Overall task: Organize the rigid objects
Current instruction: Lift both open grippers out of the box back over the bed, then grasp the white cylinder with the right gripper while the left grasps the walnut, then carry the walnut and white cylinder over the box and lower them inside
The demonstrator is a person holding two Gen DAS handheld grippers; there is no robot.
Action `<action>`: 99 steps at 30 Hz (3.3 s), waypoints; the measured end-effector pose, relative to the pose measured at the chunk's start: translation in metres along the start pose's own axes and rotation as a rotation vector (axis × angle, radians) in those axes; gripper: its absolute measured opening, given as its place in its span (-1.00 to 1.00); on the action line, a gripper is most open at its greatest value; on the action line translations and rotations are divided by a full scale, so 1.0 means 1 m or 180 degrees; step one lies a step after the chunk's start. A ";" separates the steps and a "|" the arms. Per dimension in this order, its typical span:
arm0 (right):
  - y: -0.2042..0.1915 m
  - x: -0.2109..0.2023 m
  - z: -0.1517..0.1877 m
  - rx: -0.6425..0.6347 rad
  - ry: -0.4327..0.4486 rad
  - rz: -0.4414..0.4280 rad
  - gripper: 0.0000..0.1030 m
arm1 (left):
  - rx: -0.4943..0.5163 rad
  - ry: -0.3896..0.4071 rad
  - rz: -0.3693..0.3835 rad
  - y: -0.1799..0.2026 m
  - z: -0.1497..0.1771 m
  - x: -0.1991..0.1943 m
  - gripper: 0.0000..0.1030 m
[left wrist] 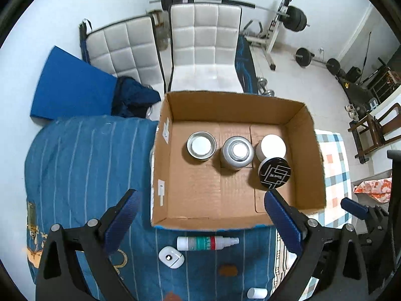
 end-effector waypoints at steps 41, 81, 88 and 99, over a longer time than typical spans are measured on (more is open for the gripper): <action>0.035 0.146 0.238 0.0454 -0.1417 -0.0326 -0.08 | -0.0351 -0.1216 -0.0154 0.019 0.220 0.115 0.97; 0.045 0.083 0.179 -0.0001 -0.1012 -0.0459 -0.09 | -0.0196 -0.0899 0.0398 0.045 0.170 0.052 -0.24; 0.019 0.017 0.128 -0.0094 -0.0641 -0.0686 -0.09 | -0.0204 -0.0470 0.0622 0.047 0.104 0.000 -0.24; -0.014 0.015 0.016 -0.0167 -0.0413 -0.0729 -0.09 | -0.0345 -0.0463 0.0471 0.019 0.005 0.047 -0.24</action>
Point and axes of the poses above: each gripper's, at about its wrist camera, not at the fingertips, and x roughly the way its jaws point, y to its right, z to its underside, the point moved 3 cm from there along x, roughly the way its jaws point, and after that the axes turned 2 degrees about -y, right-handed, at the moved point
